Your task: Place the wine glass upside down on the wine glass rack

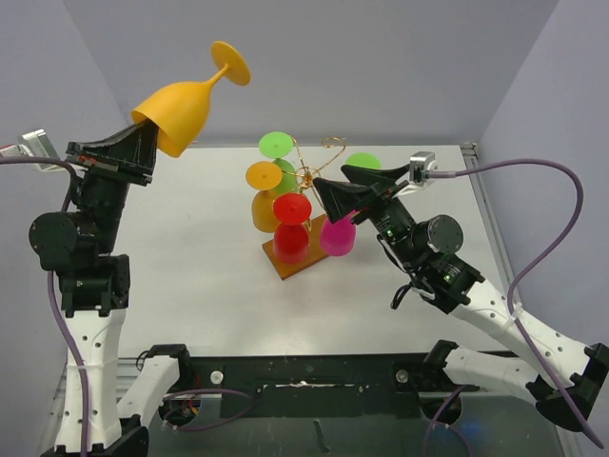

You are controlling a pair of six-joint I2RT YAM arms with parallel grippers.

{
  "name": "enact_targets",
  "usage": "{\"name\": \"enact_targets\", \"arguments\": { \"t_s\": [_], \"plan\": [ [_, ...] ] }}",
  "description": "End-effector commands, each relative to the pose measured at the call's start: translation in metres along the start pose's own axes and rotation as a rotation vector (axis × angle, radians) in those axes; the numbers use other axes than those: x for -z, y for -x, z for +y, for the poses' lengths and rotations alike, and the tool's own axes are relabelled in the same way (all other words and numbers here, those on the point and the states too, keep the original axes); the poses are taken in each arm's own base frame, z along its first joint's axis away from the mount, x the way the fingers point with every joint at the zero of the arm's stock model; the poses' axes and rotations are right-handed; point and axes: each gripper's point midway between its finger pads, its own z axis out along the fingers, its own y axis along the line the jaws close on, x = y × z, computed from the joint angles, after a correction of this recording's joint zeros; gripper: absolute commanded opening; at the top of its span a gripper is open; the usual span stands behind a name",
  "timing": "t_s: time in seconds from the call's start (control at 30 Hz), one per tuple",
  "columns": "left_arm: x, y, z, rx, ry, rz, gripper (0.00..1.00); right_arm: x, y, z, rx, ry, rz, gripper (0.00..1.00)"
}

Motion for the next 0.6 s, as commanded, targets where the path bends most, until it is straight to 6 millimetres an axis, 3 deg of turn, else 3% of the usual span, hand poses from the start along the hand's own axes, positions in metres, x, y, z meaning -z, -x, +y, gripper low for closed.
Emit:
{"name": "enact_targets", "arguments": {
  "t_s": [0.0,0.13,0.27,0.4,0.57],
  "plan": [
    [-0.01,0.033,-0.067,0.101,-0.312,-0.084,0.0,-0.018,0.049,0.036,-0.096,0.126,-0.141,0.86],
    [-0.018,0.029,-0.076,0.219,-0.411,-0.074,0.0,-0.031,0.06,0.046,-0.164,0.155,-0.178,0.86],
    [-0.034,0.006,-0.081,0.336,-0.475,-0.031,0.0,-0.041,0.071,0.05,-0.25,0.156,-0.222,0.85],
    [-0.048,-0.028,-0.105,0.353,-0.5,0.001,0.0,-0.051,0.079,0.049,-0.335,0.14,-0.25,0.84],
    [-0.057,-0.045,-0.116,0.36,-0.503,-0.008,0.0,-0.05,0.096,0.042,-0.424,0.121,-0.314,0.84]
  ]
}}
